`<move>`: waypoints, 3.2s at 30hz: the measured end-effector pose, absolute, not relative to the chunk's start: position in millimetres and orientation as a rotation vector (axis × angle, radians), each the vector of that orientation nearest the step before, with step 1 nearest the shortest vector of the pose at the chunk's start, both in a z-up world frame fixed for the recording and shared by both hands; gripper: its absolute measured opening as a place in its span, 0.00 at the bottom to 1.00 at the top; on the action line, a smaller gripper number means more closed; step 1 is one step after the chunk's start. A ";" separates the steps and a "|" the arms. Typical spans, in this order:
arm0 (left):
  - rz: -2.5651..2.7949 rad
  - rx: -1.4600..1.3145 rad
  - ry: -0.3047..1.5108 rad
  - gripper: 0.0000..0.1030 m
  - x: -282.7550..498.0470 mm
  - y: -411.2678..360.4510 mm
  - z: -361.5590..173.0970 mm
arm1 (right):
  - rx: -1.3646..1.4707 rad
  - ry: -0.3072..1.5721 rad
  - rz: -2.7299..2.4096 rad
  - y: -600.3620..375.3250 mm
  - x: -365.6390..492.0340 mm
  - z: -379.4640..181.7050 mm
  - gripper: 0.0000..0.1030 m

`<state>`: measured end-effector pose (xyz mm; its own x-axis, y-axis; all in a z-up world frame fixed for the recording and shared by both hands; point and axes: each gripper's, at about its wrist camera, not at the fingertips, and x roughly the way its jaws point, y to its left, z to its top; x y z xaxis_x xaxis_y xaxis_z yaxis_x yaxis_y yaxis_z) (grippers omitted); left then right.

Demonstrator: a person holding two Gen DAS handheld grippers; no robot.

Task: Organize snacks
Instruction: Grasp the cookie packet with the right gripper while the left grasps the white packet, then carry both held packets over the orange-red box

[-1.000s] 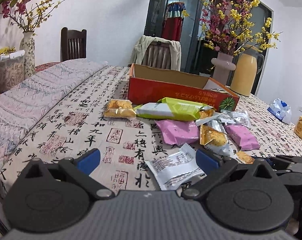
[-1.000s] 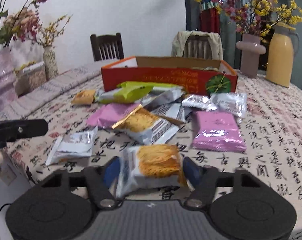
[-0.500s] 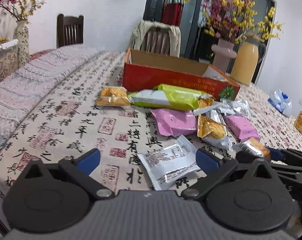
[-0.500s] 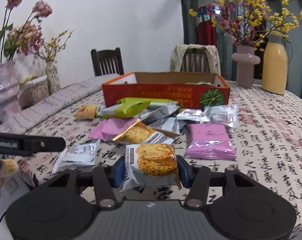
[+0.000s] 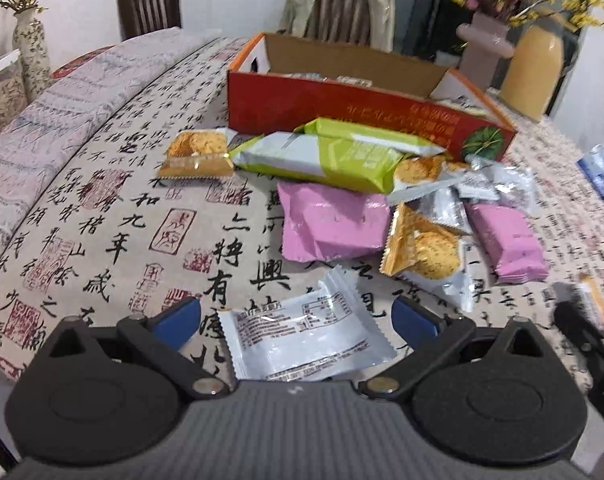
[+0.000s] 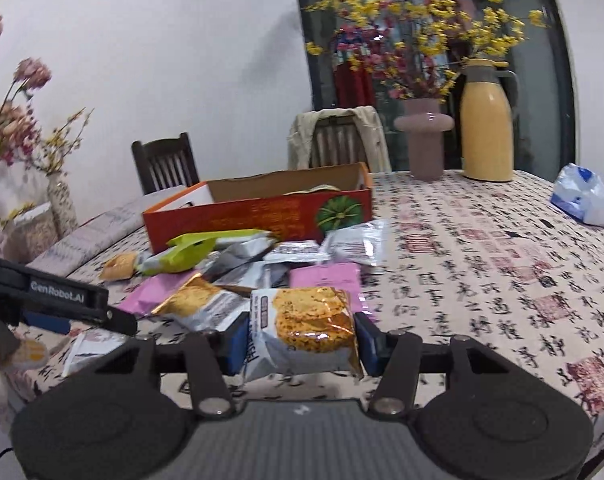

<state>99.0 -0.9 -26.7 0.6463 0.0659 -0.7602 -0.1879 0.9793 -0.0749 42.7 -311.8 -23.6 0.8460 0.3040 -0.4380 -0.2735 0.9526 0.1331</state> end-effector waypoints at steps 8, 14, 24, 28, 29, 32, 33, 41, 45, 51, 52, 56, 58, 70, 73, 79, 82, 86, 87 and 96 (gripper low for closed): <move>0.200 -0.158 0.917 1.00 101.3 2.1 -30.3 | 0.096 0.471 0.300 -322.1 43.8 -26.7 0.52; 0.178 -0.151 0.925 0.88 97.5 -0.4 -33.1 | 0.097 0.466 0.301 -322.1 40.8 -26.5 0.52; 0.113 -0.132 0.862 0.59 82.2 2.0 -27.1 | 0.094 0.468 0.305 -320.6 40.0 -26.1 0.52; 0.104 -0.127 0.842 0.57 79.3 4.3 -25.4 | 0.092 0.470 0.307 -317.5 40.1 -26.2 0.52; 0.101 -0.125 0.836 0.57 78.4 4.5 -24.9 | 0.091 0.470 0.308 -316.9 40.0 -26.1 0.52; 0.091 -0.119 0.824 0.57 77.4 3.8 -23.3 | 0.089 0.467 0.309 -316.3 39.7 -25.8 0.52; 0.088 -0.119 0.820 0.57 76.8 3.7 -23.2 | 0.088 0.467 0.309 -316.1 39.5 -25.8 0.52; 0.066 -0.095 0.760 0.57 72.2 -0.4 -14.5 | 0.079 0.461 0.304 -315.2 41.1 -23.4 0.52; 0.053 -0.092 0.723 0.57 72.9 -1.7 -5.9 | 0.075 0.445 0.301 -315.2 43.4 -17.8 0.52; 0.032 -0.095 0.671 0.57 82.2 -3.3 9.2 | 0.062 0.425 0.286 -314.3 52.2 -8.4 0.52; 0.029 -0.094 0.663 0.57 84.0 -3.5 12.1 | 0.061 0.421 0.286 -314.3 53.9 -6.8 0.52; 0.012 -0.104 0.637 0.57 94.4 -3.9 23.8 | 0.059 0.407 0.281 -312.3 63.5 0.6 0.52; 0.007 -0.108 0.626 0.57 101.0 -3.4 28.7 | 0.066 0.406 0.285 -311.2 70.5 3.9 0.52; -0.014 -0.105 0.555 0.57 151.1 -10.5 59.9 | 0.057 0.368 0.294 -297.0 129.8 32.0 0.52; -0.011 -0.107 0.539 0.57 165.2 -11.2 67.3 | 0.052 0.359 0.302 -291.4 146.3 39.2 0.52; 0.010 -0.121 0.517 0.57 194.7 -5.2 81.1 | 0.050 0.356 0.313 -279.0 182.3 52.2 0.52; 0.021 -0.128 0.508 0.57 208.6 0.0 86.8 | 0.047 0.354 0.316 -273.4 201.0 59.7 0.52; 0.026 -0.137 0.508 0.57 231.6 5.8 91.5 | 0.044 0.361 0.316 -266.7 227.2 66.3 0.52; 0.028 -0.137 0.509 0.57 237.3 6.7 92.0 | 0.043 0.365 0.317 -264.8 233.5 67.0 0.52; 0.069 -0.146 0.542 0.57 293.4 26.1 71.0 | 0.038 0.448 0.294 -243.3 296.6 52.3 0.52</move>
<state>293.4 26.1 71.0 0.8546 0.0266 -0.5187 -0.1034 0.9874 -0.1198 296.6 -243.3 52.3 0.8596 0.2885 -0.4217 -0.2718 0.9571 0.1007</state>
